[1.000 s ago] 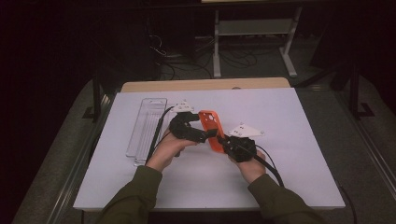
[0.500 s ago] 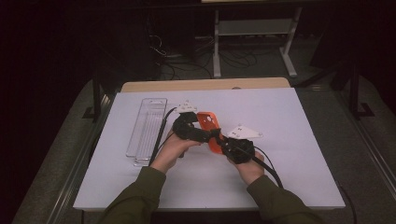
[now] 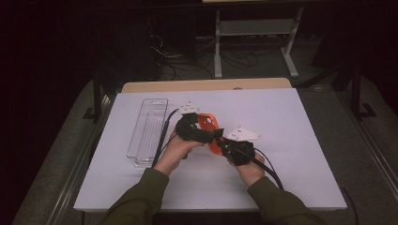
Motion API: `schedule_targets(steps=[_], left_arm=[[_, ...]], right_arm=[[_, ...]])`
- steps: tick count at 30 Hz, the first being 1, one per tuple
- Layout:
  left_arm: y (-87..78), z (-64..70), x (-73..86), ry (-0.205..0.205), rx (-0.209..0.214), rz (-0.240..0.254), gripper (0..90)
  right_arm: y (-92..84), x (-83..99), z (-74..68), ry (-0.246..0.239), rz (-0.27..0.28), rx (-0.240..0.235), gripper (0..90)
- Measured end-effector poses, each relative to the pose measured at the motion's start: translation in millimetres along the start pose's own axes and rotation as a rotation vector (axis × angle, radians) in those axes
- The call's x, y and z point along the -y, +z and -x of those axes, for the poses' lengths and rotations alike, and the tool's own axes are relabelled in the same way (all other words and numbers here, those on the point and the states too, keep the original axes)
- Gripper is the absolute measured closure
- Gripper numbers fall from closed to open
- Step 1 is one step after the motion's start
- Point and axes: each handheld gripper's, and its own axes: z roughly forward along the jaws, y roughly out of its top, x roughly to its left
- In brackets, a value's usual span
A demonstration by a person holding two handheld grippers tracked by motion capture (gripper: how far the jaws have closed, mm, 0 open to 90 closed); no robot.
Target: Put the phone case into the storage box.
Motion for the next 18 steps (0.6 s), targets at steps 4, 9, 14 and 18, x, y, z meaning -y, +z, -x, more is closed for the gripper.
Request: schedule_targets(steps=[4, 9, 14, 18], left_arm=[[0.3, 0.8, 0.0, -0.008, 0.001, 0.003, 0.0], [-1.5, 0.9, -0.3, -0.011, -0.002, 0.026, 3.6], [-2.8, 0.4, -1.0, -0.013, 0.003, 0.028, 5.8], [-2.7, 0.6, -1.0, -0.019, 0.009, 0.038, 6.7]], right_arm=[[0.3, 0.4, -0.2, -0.005, 0.004, -0.001, 80.8], [0.8, 1.3, -1.7, 0.006, -0.01, -0.006, 80.8], [2.6, 2.4, -1.6, 0.0, -0.018, -0.008, 80.8], [3.8, 3.4, -3.0, -0.002, -0.026, -0.009, 80.6]])
